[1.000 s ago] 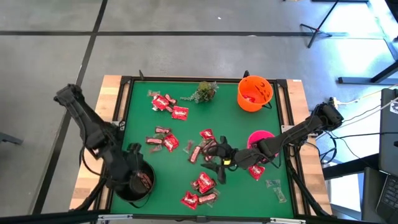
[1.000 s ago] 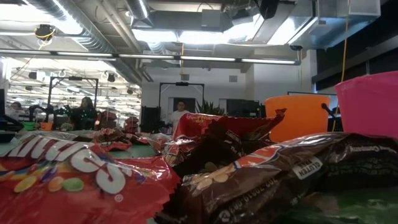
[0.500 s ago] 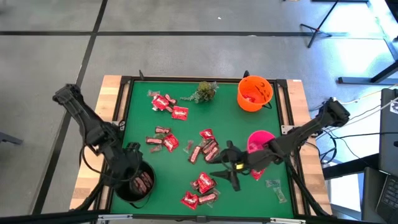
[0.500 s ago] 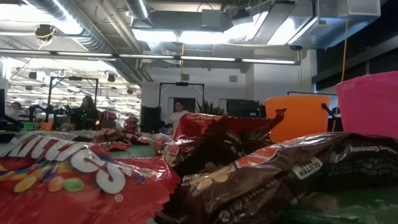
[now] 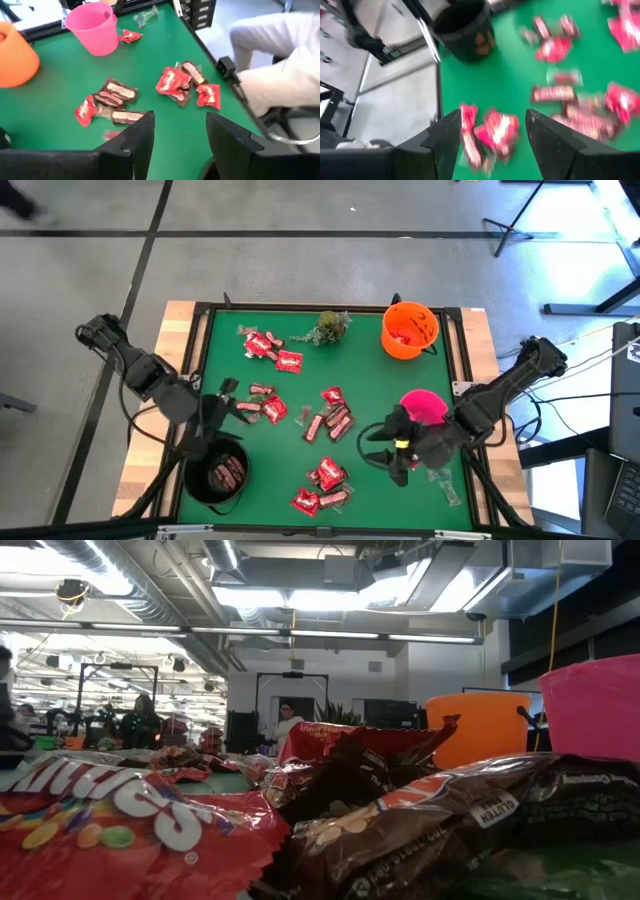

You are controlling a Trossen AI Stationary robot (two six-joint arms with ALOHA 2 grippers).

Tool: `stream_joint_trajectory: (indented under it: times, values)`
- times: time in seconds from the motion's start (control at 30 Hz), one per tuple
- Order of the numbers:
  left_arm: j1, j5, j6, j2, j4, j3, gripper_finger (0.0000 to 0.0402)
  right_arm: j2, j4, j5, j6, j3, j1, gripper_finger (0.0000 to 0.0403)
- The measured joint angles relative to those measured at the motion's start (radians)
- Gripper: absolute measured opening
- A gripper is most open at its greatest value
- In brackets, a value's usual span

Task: Sort candy
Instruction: Put the green candy into the pink bucket

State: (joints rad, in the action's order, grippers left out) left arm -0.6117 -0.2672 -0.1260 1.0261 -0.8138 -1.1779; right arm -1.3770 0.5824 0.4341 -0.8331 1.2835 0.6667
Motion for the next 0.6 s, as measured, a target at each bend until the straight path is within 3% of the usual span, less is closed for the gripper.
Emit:
stream_joint_trajectory:
  times: [0.3, 0.6]
  values:
    - [0.159, 0.112, 0.155, -0.036, 0.207, 0.1, 0.0167, -0.066, 0.254, -0.116, -0.377, 0.0, 0.118, 0.0218]
    - [0.371, 0.37, 0.207, -0.039, 0.614, 0.263, 0.0167, -0.16, 0.39, -0.362, -0.71, 0.0, 0.214, 0.0218]
